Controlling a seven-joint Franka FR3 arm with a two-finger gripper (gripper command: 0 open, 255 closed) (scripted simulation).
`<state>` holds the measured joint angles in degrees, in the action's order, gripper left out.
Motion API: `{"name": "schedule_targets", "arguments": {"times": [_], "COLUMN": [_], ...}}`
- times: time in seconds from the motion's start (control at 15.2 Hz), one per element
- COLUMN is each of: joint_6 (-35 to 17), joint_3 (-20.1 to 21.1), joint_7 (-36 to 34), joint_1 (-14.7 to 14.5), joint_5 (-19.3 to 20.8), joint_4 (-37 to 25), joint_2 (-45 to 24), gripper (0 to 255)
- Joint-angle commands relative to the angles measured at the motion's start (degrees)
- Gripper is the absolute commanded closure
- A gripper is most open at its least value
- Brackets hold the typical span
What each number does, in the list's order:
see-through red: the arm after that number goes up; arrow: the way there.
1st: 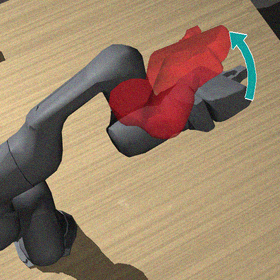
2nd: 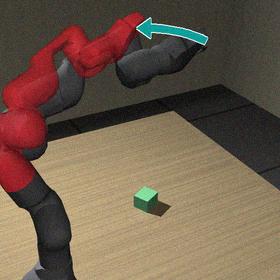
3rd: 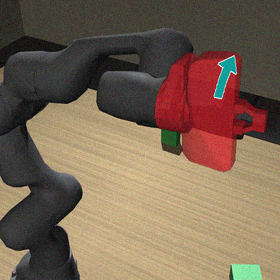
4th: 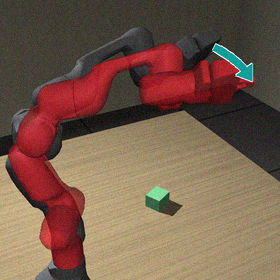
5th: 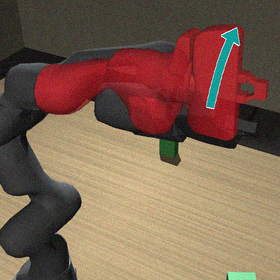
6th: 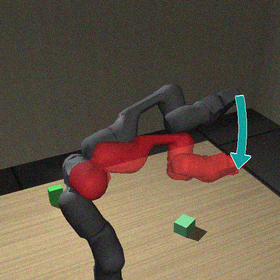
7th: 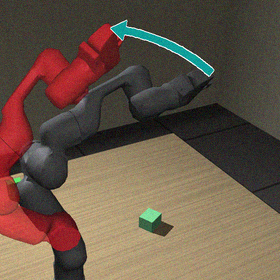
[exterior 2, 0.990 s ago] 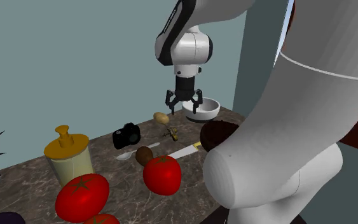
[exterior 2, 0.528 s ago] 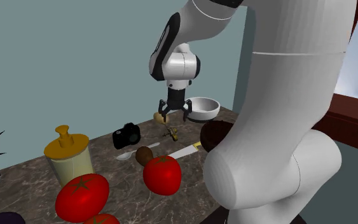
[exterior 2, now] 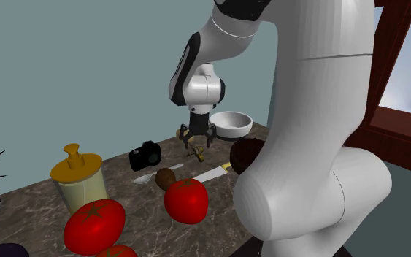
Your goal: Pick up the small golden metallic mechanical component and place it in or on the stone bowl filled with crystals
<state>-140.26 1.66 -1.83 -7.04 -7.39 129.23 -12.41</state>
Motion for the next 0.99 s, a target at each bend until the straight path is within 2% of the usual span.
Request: {"name": "schedule_targets", "arguments": {"times": [0.0,0.53,0.59,0.92], "joint_6": [-1.4,-1.4,-1.4,-1.4], "joint_3": [0.1,0.1,0.1,0.1], "joint_7": [0.1,0.1,0.1,0.1], "joint_1": [0.0,0.0,0.0,0.0], "joint_5": [-0.2,-0.2,-0.2,-0.2], "joint_4": [0.4,0.4,0.4,0.4], "joint_2": [-1.0,-1.0,-1.0,-1.0], "gripper": [0,0,255,255]}}
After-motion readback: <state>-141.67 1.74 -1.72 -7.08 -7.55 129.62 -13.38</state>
